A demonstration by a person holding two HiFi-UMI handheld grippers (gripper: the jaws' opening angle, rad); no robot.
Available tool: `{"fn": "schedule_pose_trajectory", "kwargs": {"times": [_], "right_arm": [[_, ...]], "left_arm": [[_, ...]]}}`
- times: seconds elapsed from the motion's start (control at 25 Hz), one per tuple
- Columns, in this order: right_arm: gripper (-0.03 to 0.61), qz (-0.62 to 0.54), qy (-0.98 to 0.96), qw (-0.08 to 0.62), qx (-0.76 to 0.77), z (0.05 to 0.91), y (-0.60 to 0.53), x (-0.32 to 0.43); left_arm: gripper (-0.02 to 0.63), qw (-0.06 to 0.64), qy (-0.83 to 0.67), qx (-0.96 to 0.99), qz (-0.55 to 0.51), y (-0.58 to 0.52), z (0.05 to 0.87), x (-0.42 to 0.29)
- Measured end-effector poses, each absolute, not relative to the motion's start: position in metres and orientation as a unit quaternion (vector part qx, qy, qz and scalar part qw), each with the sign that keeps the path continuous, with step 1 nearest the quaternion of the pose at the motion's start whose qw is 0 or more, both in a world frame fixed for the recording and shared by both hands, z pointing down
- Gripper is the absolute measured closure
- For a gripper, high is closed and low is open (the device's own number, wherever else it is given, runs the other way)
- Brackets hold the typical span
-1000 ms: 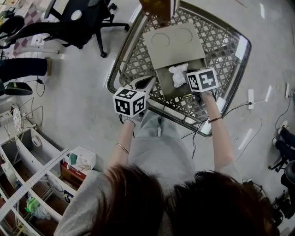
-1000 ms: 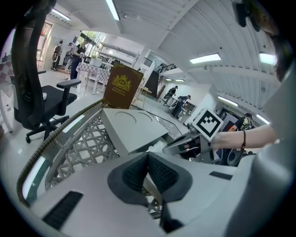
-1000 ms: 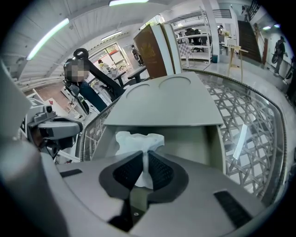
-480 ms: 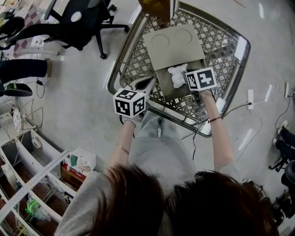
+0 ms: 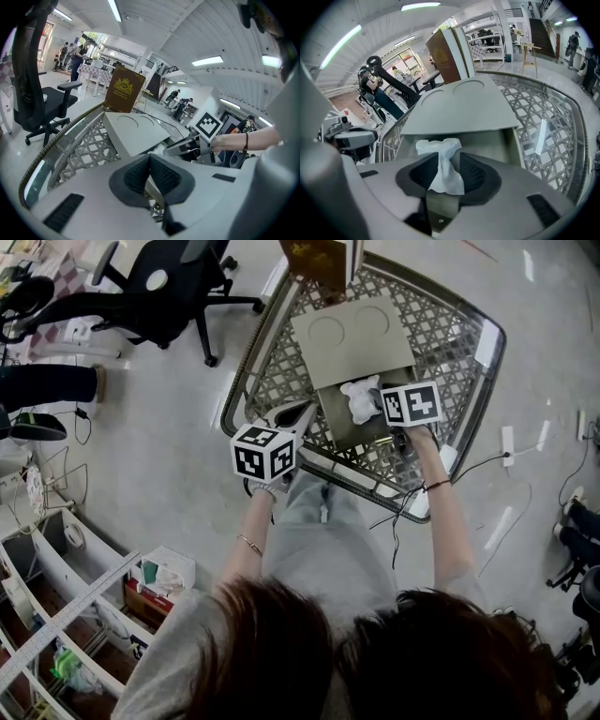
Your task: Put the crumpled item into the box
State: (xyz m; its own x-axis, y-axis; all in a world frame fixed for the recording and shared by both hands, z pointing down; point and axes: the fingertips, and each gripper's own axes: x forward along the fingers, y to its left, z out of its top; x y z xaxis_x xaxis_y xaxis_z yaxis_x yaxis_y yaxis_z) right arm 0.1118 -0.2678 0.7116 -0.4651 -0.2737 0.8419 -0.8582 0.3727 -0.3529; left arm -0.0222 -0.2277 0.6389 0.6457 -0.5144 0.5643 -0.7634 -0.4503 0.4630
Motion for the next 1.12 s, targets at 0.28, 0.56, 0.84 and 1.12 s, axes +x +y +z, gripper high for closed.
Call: {"fn": "schedule_pose_trajectory", "kwargs": {"times": [0.28,0.56,0.84,1.12], "right_arm": [[0.439,0.399,-0.755,0.339,0.394,0.695,-0.27,0.112],[0.513,0.378,-0.77,0.321,0.402,0.67,-0.261,0.111],[0.541,0.359,-0.792,0.275,0.411,0.641,-0.25,0.105],[0.553,0.323,-0.803,0.236,0.441,0.601,-0.246,0.113]], "left_arm": [[0.597,0.349,-0.383,0.839,0.166,-0.233,0.629,-0.026],[0.597,0.339,-0.378,0.849,0.148,-0.24,0.612,-0.025],[0.597,0.333,-0.359,0.863,0.128,-0.241,0.591,-0.018],[0.597,0.307,-0.337,0.882,0.123,-0.246,0.563,-0.013]]}}
